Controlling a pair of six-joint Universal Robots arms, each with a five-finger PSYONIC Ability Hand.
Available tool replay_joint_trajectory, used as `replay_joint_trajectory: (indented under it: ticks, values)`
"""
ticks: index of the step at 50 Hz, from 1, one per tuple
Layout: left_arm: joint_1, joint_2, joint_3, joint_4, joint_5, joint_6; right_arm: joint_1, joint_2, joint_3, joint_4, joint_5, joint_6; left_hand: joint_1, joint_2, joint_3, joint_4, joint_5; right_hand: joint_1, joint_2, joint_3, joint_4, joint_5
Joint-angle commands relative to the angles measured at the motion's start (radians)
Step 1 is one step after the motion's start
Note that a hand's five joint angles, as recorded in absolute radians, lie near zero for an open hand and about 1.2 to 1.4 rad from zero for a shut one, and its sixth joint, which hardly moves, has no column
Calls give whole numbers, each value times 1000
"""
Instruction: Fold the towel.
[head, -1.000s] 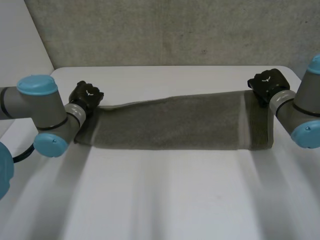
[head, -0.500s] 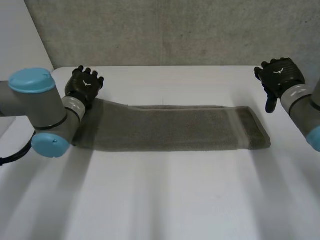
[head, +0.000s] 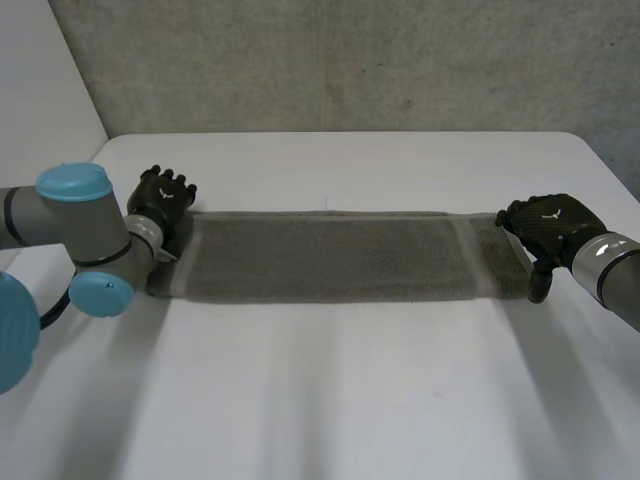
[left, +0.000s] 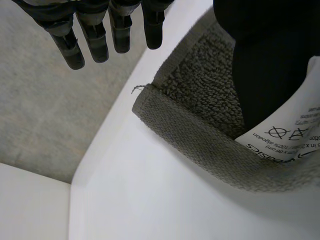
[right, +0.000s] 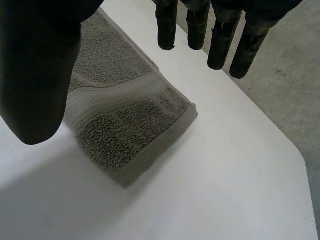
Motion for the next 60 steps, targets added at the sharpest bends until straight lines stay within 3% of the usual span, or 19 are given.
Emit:
replay_joint_trajectory:
  ticks: [1, 13, 18, 25, 36, 37, 38, 39, 41, 43, 51, 60]
  values:
    - [0, 9, 54, -50, -9, -71, 0, 2, -6, -11, 2, 1, -8, -5, -5, -5, -25, -50, -69, -69, -82, -60]
    - [1, 55, -6, -53, 42, -55, 2, 20, -18, -35, -6, 1, -8, -5, -5, -5, -25, 72, 53, 53, 40, 62]
    - [-5, 51, -14, -53, 45, -45, 0, 132, -50, -107, -6, 20, -8, -5, -5, -5, -25, 353, 334, 334, 321, 344]
    - [-8, 49, -14, -50, 42, -48, -1, 232, -101, -105, -6, 23, -8, -5, -5, -5, -25, 327, 308, 309, 295, 318]
    - [-20, 51, -18, -59, 48, -59, -3, 264, -115, -110, -6, 24, -8, -5, -5, -5, -25, 204, 185, 185, 172, 194]
    - [-20, 51, -18, -59, 48, -59, -3, 264, -115, -113, -6, 24, -8, -5, -5, -5, -25, 245, 226, 226, 212, 235]
    - [-22, 49, -20, -59, 50, -60, -3, 267, -116, -116, -6, 24, -8, -5, -5, -5, -25, 460, 441, 441, 428, 450]
    - [-22, 49, -20, -59, 50, -60, -3, 267, -116, -116, -6, 24, -8, -5, -5, -5, -25, 462, 443, 443, 430, 453]
    - [-20, 49, -18, -61, 48, -62, -1, 269, -121, -136, 7, 27, -8, -5, -5, -5, -25, 1073, 1054, 1054, 1040, 1063]
    - [-20, 49, -18, -61, 48, -65, -3, 269, -121, -149, 11, 35, -8, -5, -5, -5, -25, 1171, 1152, 1152, 1139, 1161]
    - [-16, 57, -18, -65, 50, -150, -54, 233, -121, -163, 62, 63, -8, -5, -5, -5, -25, 1172, 1153, 1153, 1139, 1162]
    - [-2, 58, -17, -64, 48, -151, -168, 181, -113, -145, 63, 18, -8, -5, -5, -5, -25, 1172, 1153, 1153, 1139, 1162]
